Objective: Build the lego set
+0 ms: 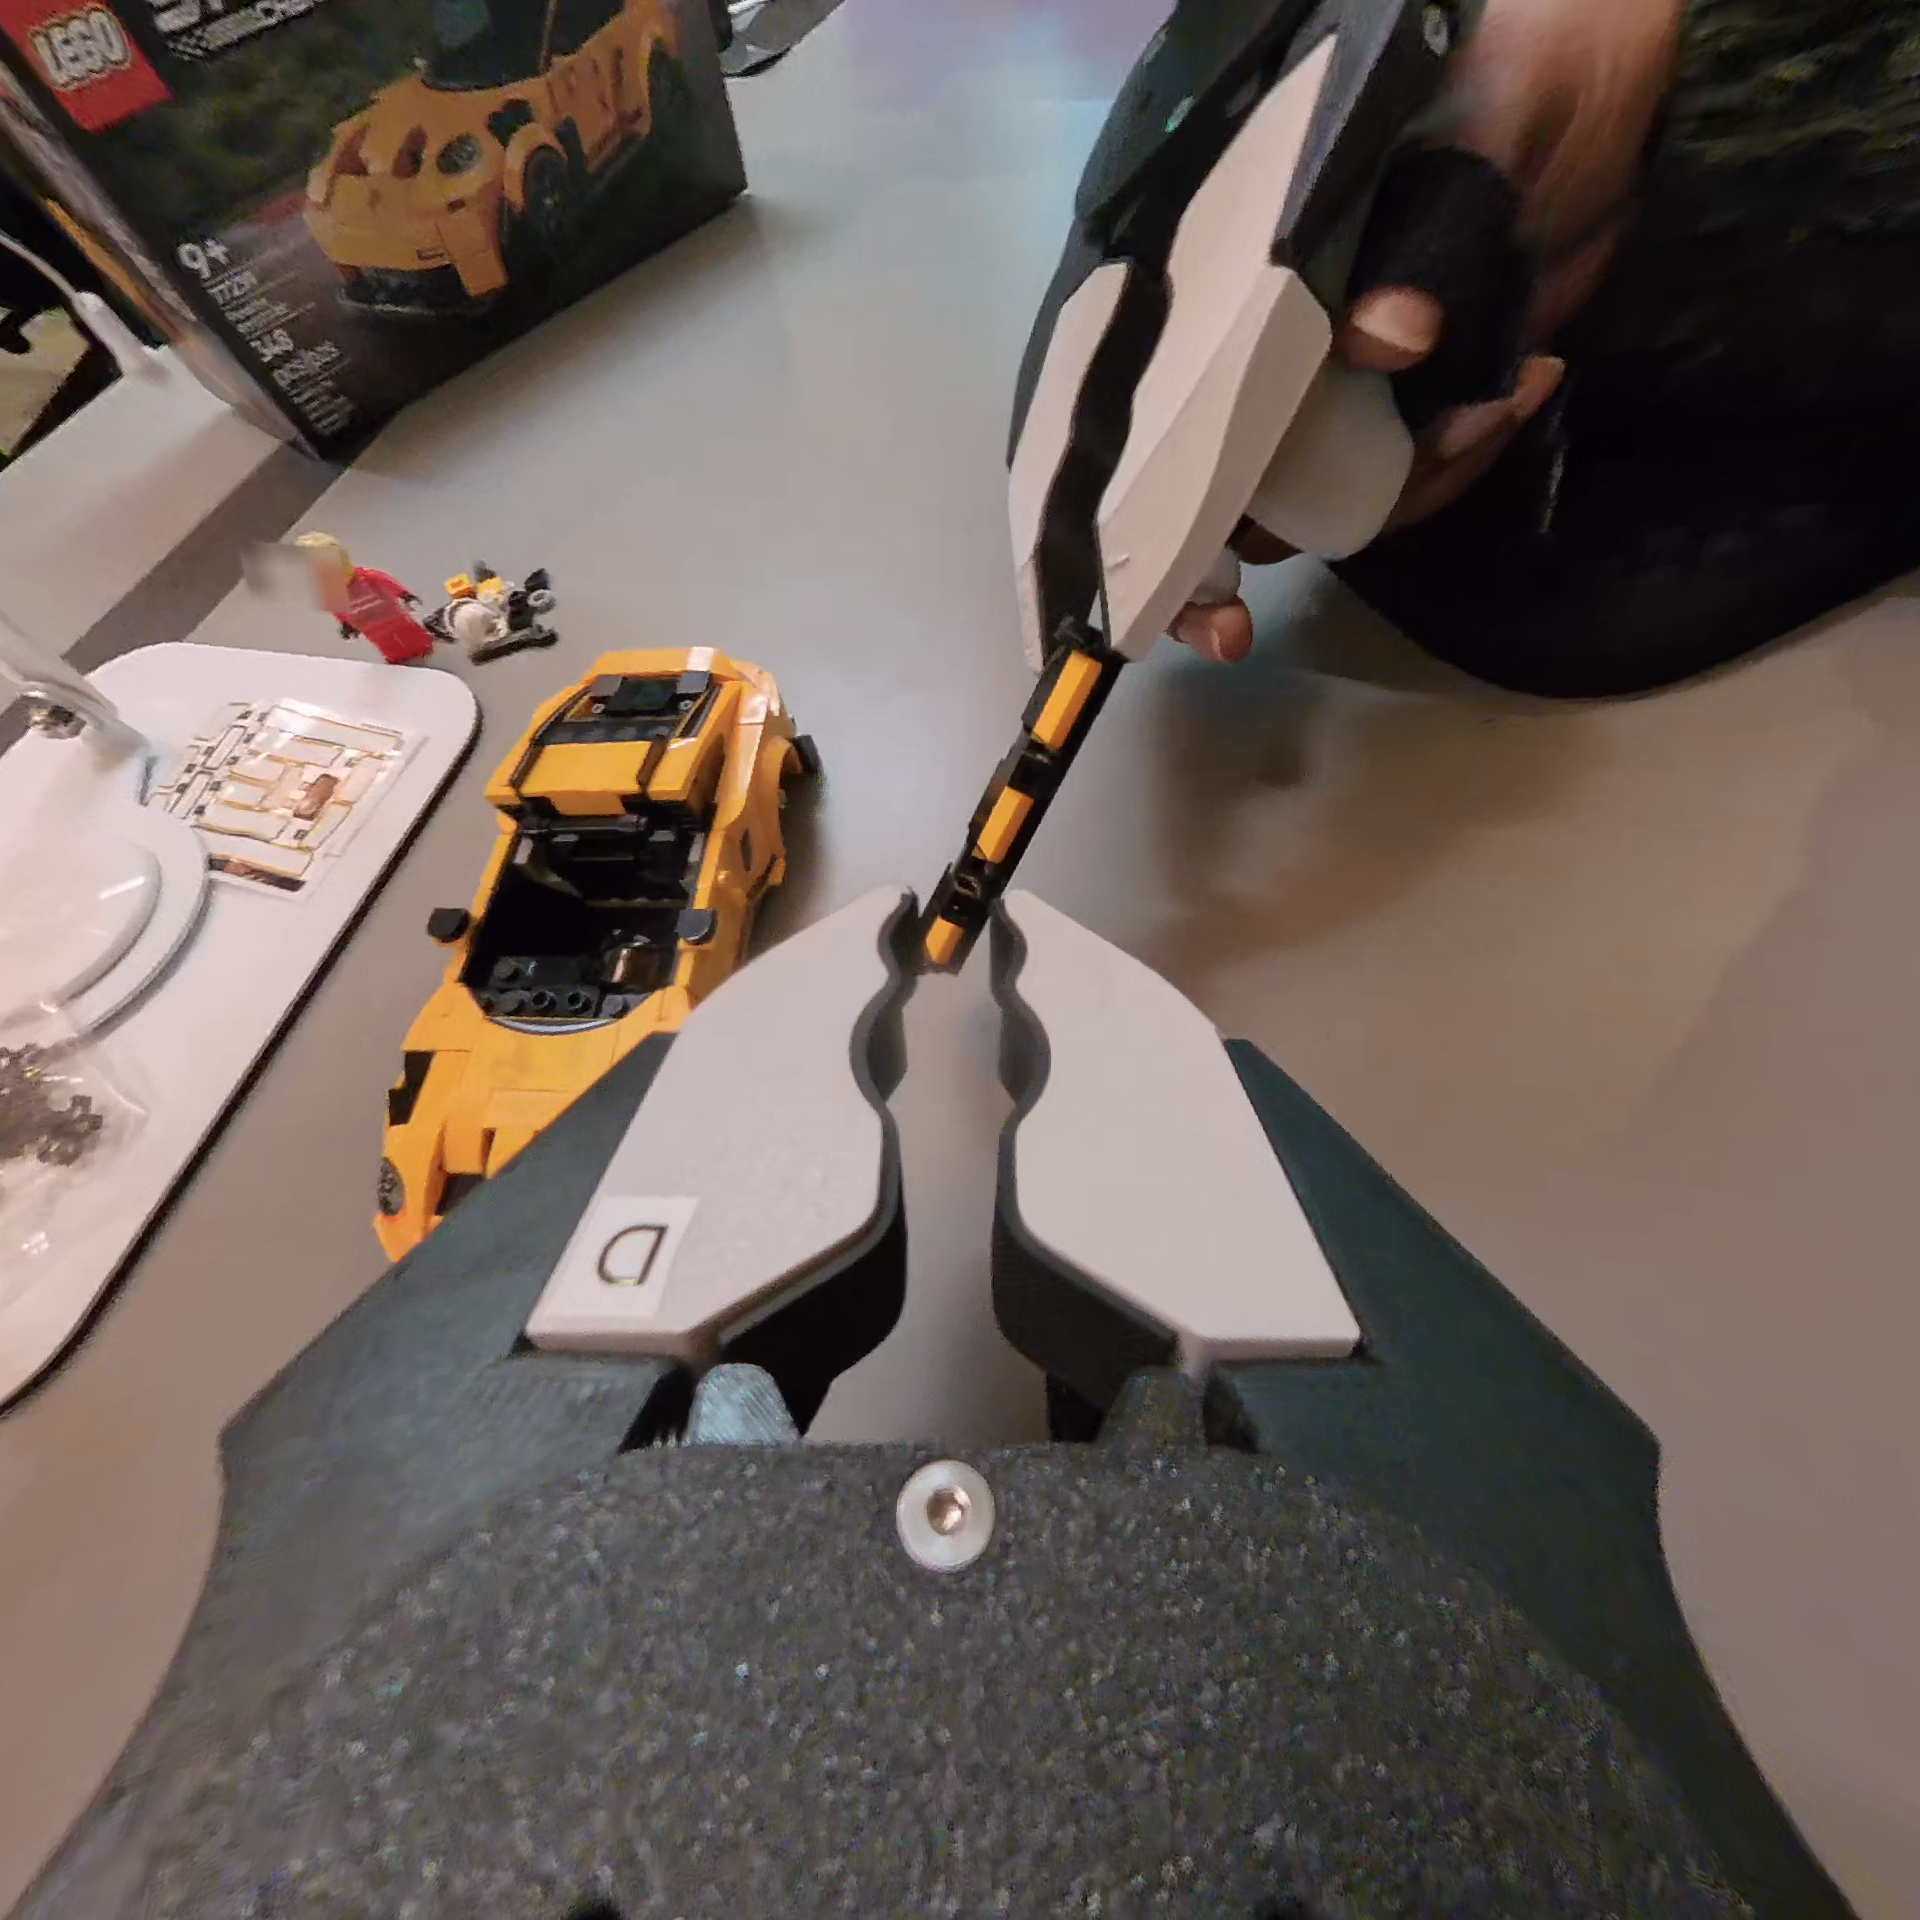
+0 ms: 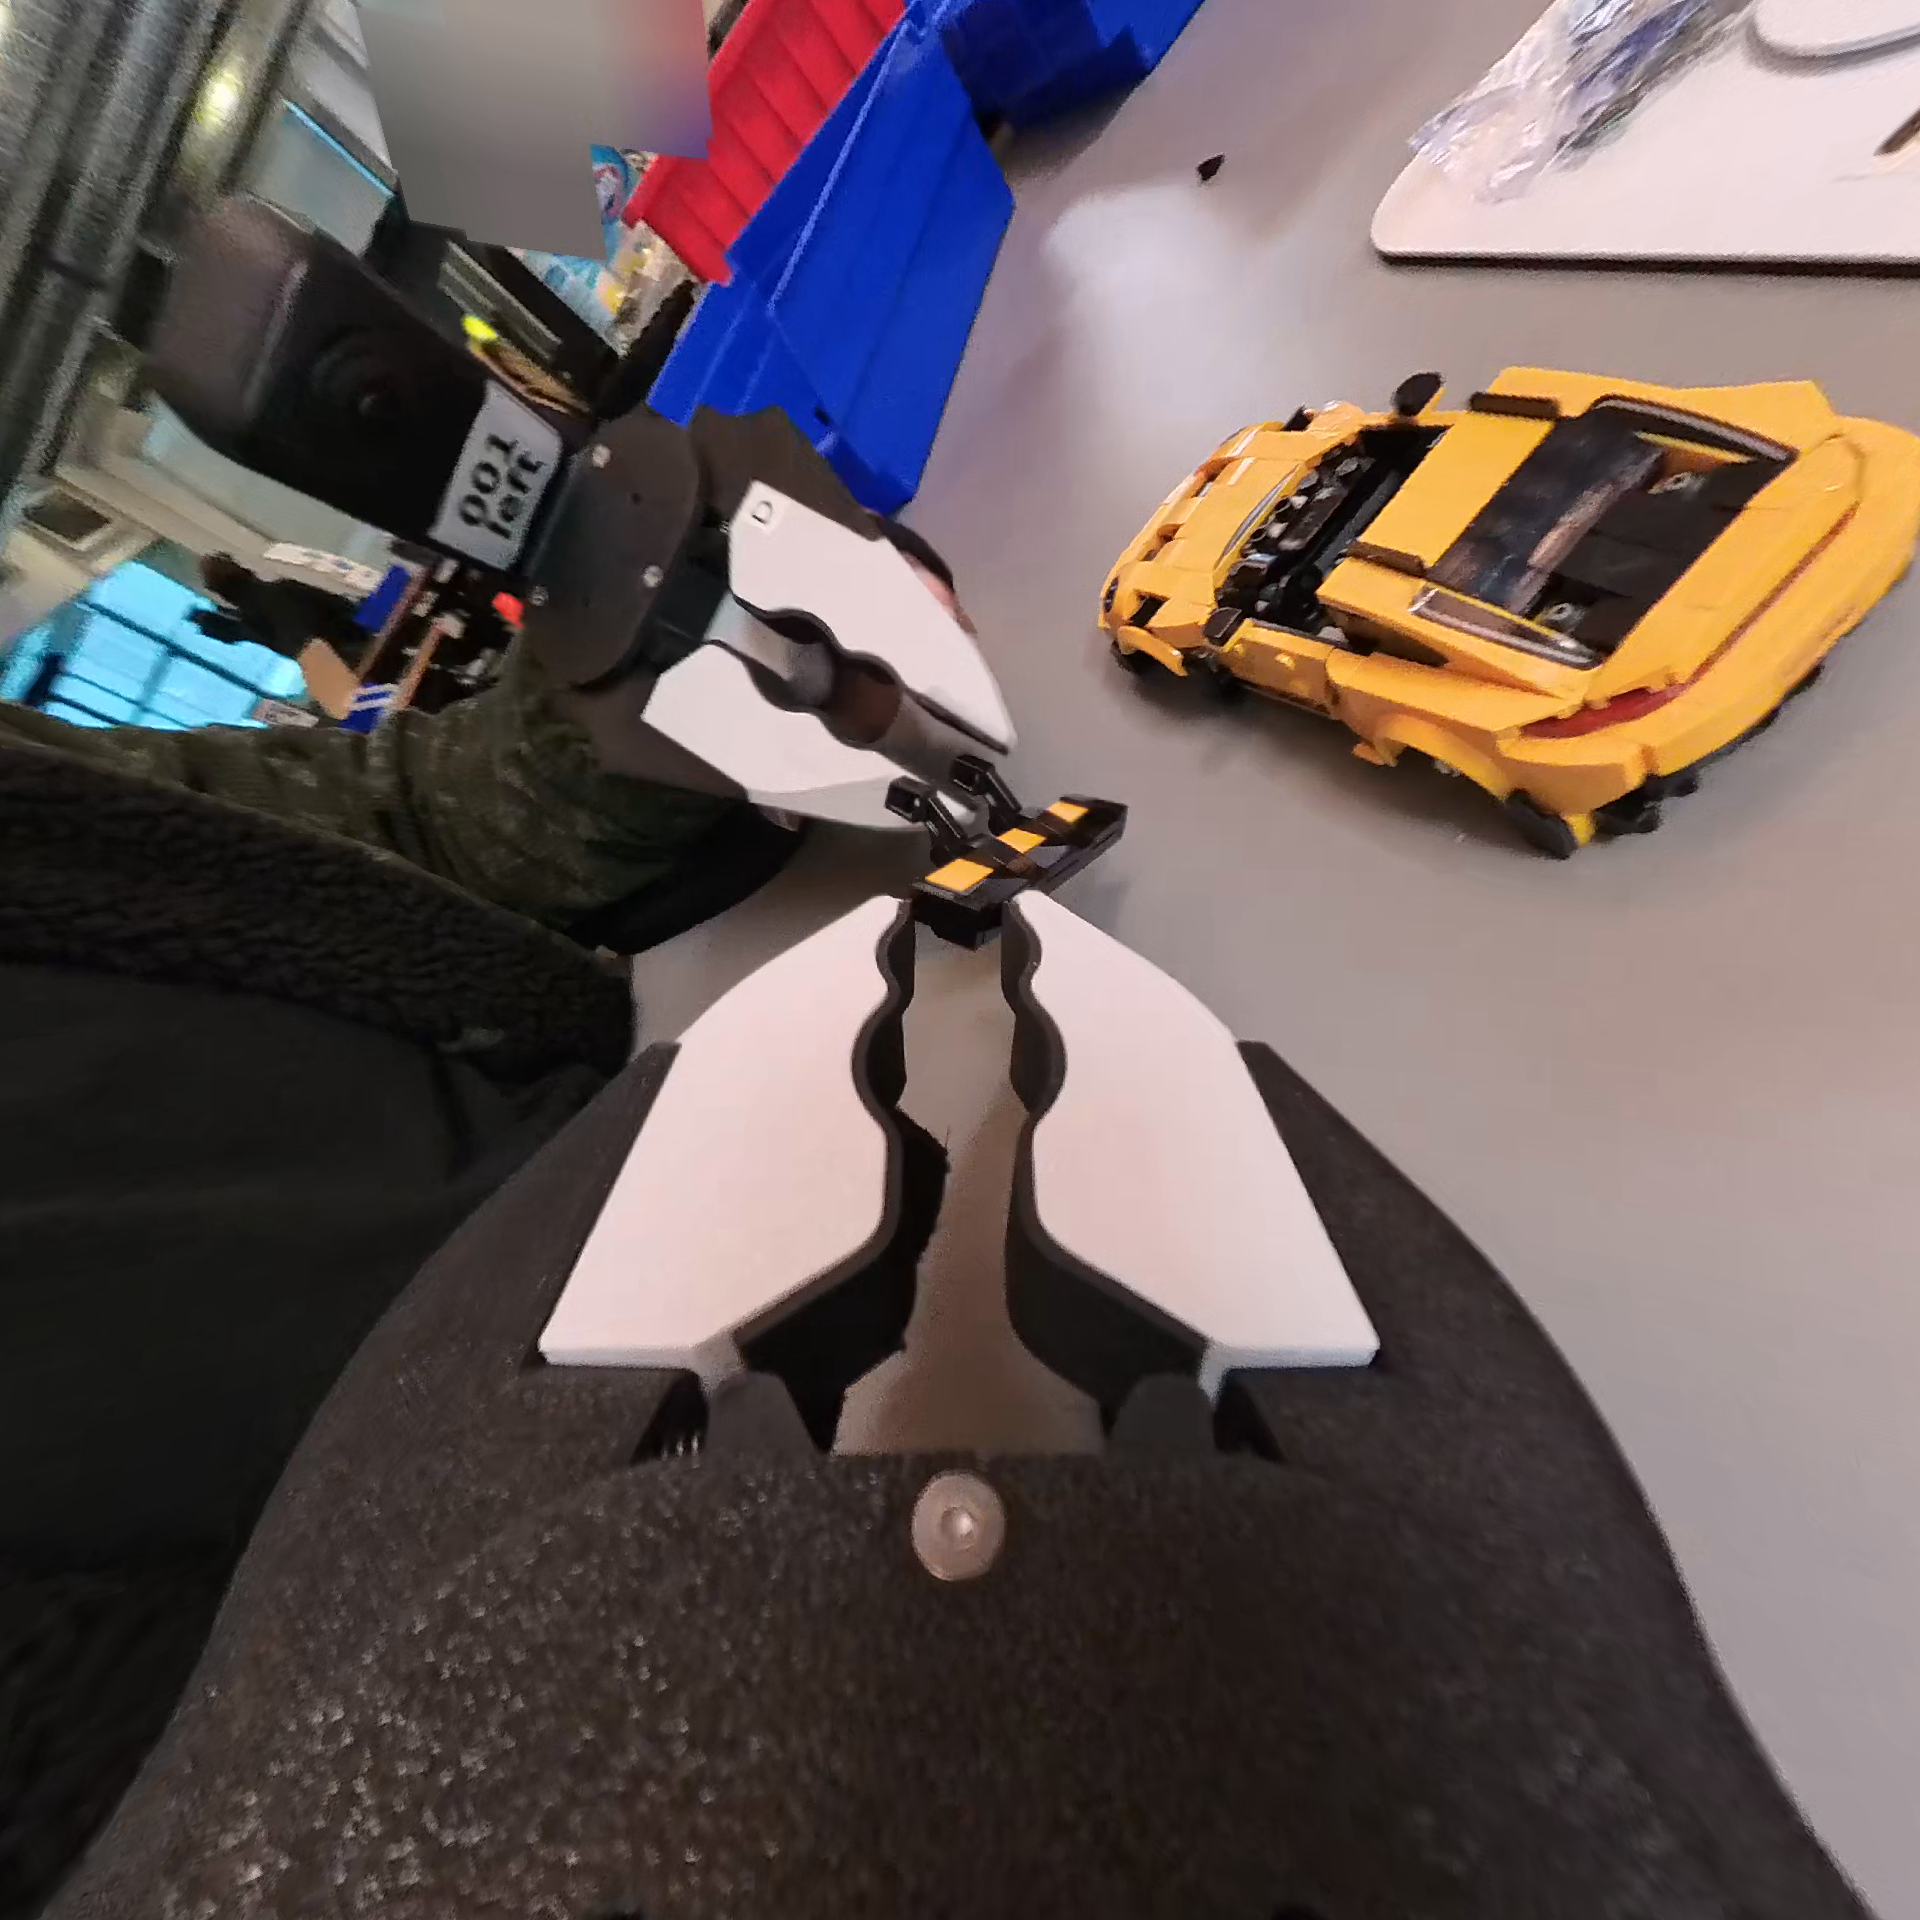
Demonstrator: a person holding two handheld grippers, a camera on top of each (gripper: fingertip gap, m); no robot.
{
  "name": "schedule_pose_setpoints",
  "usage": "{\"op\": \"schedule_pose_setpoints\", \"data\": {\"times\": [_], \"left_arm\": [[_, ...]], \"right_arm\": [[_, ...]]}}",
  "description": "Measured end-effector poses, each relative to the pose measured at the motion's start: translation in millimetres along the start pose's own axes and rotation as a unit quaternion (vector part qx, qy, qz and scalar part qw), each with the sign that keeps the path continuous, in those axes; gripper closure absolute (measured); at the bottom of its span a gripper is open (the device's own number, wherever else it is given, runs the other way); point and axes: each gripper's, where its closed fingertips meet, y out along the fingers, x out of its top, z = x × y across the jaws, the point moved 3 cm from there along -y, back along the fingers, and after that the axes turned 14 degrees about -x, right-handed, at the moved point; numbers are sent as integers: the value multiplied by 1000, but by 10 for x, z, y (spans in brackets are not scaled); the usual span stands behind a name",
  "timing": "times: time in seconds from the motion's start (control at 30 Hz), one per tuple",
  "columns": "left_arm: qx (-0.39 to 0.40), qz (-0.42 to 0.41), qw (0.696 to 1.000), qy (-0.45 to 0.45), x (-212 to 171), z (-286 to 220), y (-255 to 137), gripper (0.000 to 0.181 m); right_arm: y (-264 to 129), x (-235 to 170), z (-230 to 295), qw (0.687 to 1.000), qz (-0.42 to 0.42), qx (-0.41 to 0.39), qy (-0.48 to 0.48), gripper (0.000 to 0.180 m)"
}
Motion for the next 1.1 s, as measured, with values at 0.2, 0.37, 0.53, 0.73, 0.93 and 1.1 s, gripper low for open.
{"op": "schedule_pose_setpoints", "data": {"times": [0.2, 0.37, 0.53, 0.73, 0.93, 1.1], "left_arm": [[7, 7, 1000, -29, -58, 78, -37, 162], [0, 33, 999, -24, -132, 52, 11, 161], [-9, 35, 999, -35, -146, 39, 23, 161], [-13, 33, 999, -40, -143, 31, 28, 161], [-3, 15, 999, -48, -108, 67, -11, 161], [15, -25, 998, -59, -26, 142, -94, 162]], "right_arm": [[152, -119, -90, 986, 28, -128, -100, 164], [263, -265, -106, 958, 80, -191, -197, 164], [295, -338, -156, 920, 108, -248, -285, 165], [289, -355, -167, 908, 111, -260, -309, 165], [249, -270, -137, 925, 77, -246, -281, 148], [153, 71, 1, 937, -36, -228, -261, 133]]}}
